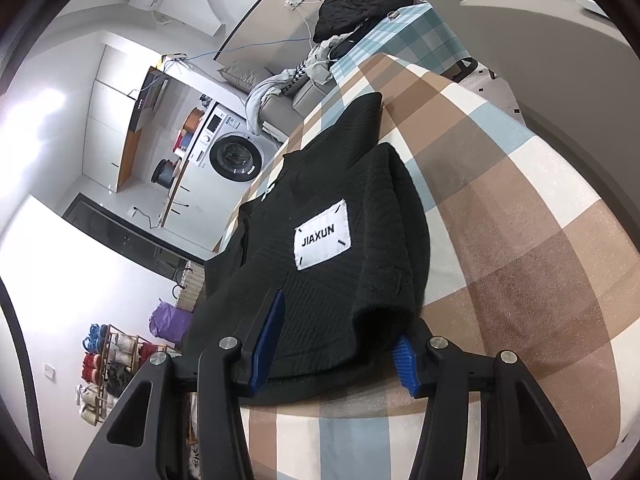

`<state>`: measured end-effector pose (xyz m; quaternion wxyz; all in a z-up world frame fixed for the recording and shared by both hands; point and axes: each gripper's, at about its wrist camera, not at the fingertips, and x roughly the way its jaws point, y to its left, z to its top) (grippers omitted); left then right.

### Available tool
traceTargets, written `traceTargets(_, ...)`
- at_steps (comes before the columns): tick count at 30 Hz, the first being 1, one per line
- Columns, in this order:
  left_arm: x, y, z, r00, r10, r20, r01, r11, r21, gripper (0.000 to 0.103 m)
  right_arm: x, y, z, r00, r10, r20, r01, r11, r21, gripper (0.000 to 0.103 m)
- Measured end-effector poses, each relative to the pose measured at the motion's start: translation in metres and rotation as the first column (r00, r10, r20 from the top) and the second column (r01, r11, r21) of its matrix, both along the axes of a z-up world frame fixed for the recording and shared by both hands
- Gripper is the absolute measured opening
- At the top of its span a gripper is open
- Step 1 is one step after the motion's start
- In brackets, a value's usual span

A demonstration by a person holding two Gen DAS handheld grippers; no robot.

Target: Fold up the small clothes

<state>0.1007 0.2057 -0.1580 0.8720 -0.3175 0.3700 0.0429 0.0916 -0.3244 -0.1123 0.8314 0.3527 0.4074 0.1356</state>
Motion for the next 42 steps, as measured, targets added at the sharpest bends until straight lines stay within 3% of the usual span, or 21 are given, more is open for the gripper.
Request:
traceTargets(2,0.012,-0.004,-0.004,1.0,-0.011,-0.016,0.011,1.0,-0.008,0.057,-0.001,0.0,0.0,1.0,0.002,0.001,-0.002,1.0,0.002,0.052)
traceTargets(4,0.017,-0.008,-0.004,1.0,-0.014,-0.018,0.014,1.0,-0.003,0.049,-0.001,0.0,-0.001,1.0,0.002,-0.003,-0.002,1.0,0.003,0.052)
traceTargets(7,0.013,-0.013,0.002,1.0,-0.009,-0.012,0.01,0.999,0.046,0.029,0.001,0.001,-0.002,1.0,0.007,-0.008,-0.007,1.0,0.001,0.052)
traceTargets(9,0.011,-0.014,0.003,1.0,-0.001,-0.012,0.001,0.998,0.069,0.011,0.003,0.002,-0.003,1.0,0.011,-0.008,-0.011,1.0,-0.004,0.052)
traceTargets(11,0.007,-0.013,0.006,1.0,0.009,-0.003,-0.009,0.998,0.069,0.007,0.006,0.002,-0.003,1.0,0.009,-0.006,-0.009,1.0,-0.009,0.051)
traceTargets(12,0.007,-0.013,0.008,1.0,0.017,0.007,-0.017,0.997,0.069,0.006,0.008,0.003,-0.004,1.0,0.005,-0.008,-0.005,1.0,-0.018,0.041)
traceTargets(15,0.004,-0.014,0.018,0.999,0.022,0.028,-0.023,0.997,0.068,0.004,0.012,0.005,-0.004,0.999,-0.022,-0.031,0.019,0.996,-0.082,0.007)
traceTargets(17,0.003,-0.015,0.028,0.999,0.019,0.05,-0.023,0.997,0.071,0.003,0.012,0.002,-0.003,0.999,-0.036,-0.029,0.034,0.996,-0.079,0.005)
traceTargets(23,0.01,-0.014,0.063,0.993,-0.007,0.122,-0.002,0.997,0.072,0.003,0.016,-0.002,0.027,0.998,-0.043,0.055,0.045,0.999,-0.022,0.005)
traceTargets(28,0.041,-0.011,0.091,0.985,-0.023,0.168,0.006,0.995,0.1,0.003,0.051,0.0,0.052,0.995,-0.055,0.083,0.058,0.998,-0.033,0.005)
traceTargets(33,0.094,0.0,0.106,0.981,-0.036,0.193,0.016,0.994,0.109,0.003,0.114,-0.003,0.066,0.99,-0.112,0.086,0.115,0.993,-0.033,0.004)
traceTargets(38,0.165,0.015,0.1,0.987,-0.018,0.161,0.006,0.997,0.074,0.003,0.189,-0.002,0.052,0.986,-0.167,0.026,0.168,0.985,-0.033,0.005)
traceTargets(40,0.195,0.022,0.089,0.992,0.001,0.13,-0.008,0.999,0.053,0.005,0.224,-0.006,0.037,0.98,-0.2,-0.016,0.2,0.98,-0.021,0.015)
traceTargets(41,0.205,0.026,0.081,0.995,0.028,0.097,-0.034,0.998,0.059,0.011,0.237,-0.009,0.029,0.975,-0.22,-0.033,0.219,0.975,-0.038,0.018)
traceTargets(42,0.216,0.032,0.074,0.998,0.052,0.045,-0.055,0.997,0.055,0.026,0.245,-0.011,0.022,0.969,-0.24,-0.058,0.236,0.97,-0.062,0.021)
